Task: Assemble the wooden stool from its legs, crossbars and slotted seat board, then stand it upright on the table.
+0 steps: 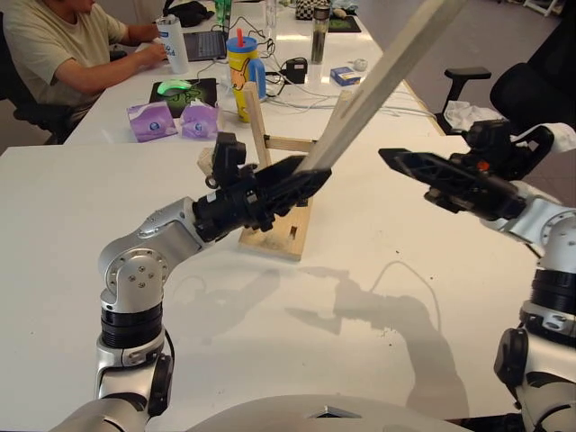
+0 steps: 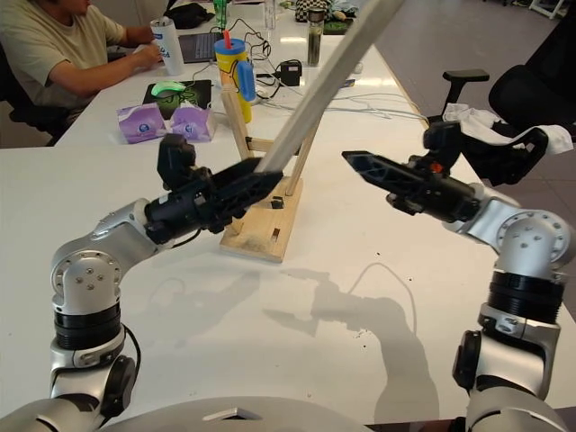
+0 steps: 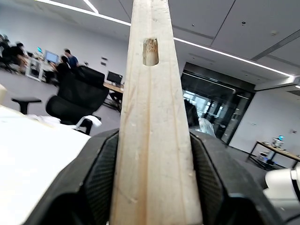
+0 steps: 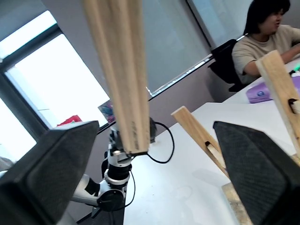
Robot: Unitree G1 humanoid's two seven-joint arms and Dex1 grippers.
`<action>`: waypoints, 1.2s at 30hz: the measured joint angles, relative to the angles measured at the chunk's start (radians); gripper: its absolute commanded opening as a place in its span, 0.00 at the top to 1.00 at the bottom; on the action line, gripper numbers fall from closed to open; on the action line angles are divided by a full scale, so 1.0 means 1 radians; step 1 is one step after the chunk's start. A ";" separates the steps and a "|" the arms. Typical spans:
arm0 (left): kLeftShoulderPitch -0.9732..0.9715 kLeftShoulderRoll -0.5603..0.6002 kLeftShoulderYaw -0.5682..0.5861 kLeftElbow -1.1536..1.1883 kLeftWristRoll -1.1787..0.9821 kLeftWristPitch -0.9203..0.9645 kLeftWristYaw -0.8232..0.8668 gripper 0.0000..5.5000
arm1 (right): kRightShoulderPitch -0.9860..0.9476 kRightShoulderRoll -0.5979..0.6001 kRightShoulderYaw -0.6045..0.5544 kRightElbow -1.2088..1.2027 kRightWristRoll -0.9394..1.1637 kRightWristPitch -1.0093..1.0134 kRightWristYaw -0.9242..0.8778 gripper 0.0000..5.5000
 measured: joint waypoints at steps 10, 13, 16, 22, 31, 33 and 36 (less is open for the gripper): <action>0.059 0.075 -0.069 -0.001 -0.047 0.088 -0.085 0.62 | -0.027 -0.001 0.002 0.000 0.073 0.031 -0.024 0.21; 0.076 0.084 -0.074 -0.001 -0.048 0.096 -0.090 0.62 | -0.027 0.000 0.007 -0.007 0.092 0.037 -0.024 0.29; 0.081 0.094 -0.075 -0.001 -0.050 0.102 -0.099 0.62 | -0.005 -0.001 0.024 -0.018 0.090 0.037 -0.019 0.38; 0.084 0.116 -0.083 -0.001 -0.051 0.114 -0.120 0.62 | 0.030 -0.002 0.046 -0.035 0.087 0.028 -0.008 0.54; 0.104 0.128 -0.104 0.002 0.015 0.053 -0.144 0.43 | 0.050 0.002 0.061 -0.013 0.023 -0.040 0.017 0.63; 0.111 0.128 -0.098 0.008 0.003 0.054 -0.149 0.37 | 0.050 0.002 0.061 0.001 0.022 -0.041 0.018 0.63; 0.125 0.132 -0.097 0.030 0.025 0.043 -0.158 0.29 | 0.050 -0.002 0.078 0.002 -0.021 -0.069 0.028 0.63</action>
